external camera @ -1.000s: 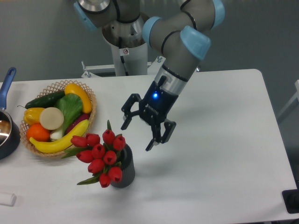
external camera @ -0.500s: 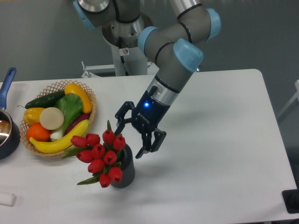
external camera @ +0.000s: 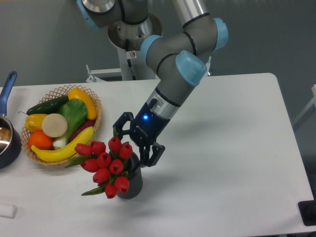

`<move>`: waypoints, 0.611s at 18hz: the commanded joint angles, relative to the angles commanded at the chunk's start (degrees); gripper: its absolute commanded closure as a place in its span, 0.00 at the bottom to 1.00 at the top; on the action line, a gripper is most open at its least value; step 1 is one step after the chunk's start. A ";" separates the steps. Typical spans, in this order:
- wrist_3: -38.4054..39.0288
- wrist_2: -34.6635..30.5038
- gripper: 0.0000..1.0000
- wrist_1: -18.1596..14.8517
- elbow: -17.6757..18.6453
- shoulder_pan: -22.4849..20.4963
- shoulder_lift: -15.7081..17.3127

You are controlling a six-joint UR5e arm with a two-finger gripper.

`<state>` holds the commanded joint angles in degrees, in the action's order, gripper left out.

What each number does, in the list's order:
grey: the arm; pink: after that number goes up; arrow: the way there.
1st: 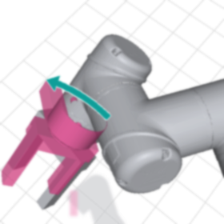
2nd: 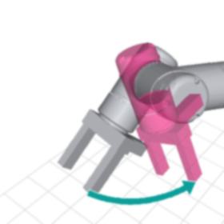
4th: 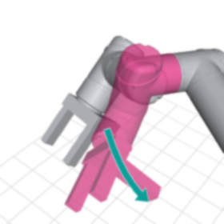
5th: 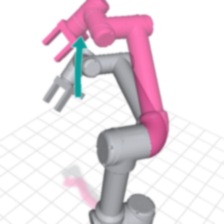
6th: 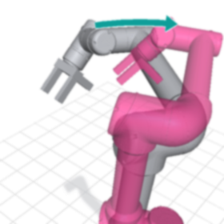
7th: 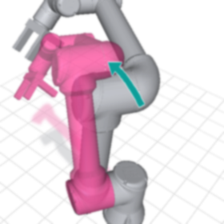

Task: Pick up the flowers from the vase
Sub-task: 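Lower the open gripper around the tulip stems above the vase rim, then close the gripper on the tulip stems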

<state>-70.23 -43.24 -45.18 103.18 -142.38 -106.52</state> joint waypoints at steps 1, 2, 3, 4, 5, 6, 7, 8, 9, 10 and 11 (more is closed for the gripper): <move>0.09 0.00 0.00 0.00 0.00 0.52 -0.09; 0.09 0.00 0.00 0.00 -0.09 1.05 -0.18; 0.18 0.00 0.00 0.00 -0.09 1.06 -0.18; 0.61 0.00 0.00 0.00 -0.09 1.06 -0.18; 1.31 0.00 0.00 0.09 -0.09 1.14 -0.53; 1.84 0.09 0.00 0.09 -0.17 1.32 -0.62; 2.20 0.09 0.00 0.09 -0.18 1.49 -0.79; 2.29 0.09 0.00 0.09 -0.35 1.50 -0.79; 2.29 0.09 0.00 0.09 -0.44 1.50 -0.88; 2.29 0.09 0.01 0.09 -0.61 1.50 -0.88; 2.29 0.09 0.07 0.09 -0.62 1.50 -0.88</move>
<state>-67.94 -43.15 -45.09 102.57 -140.89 -107.40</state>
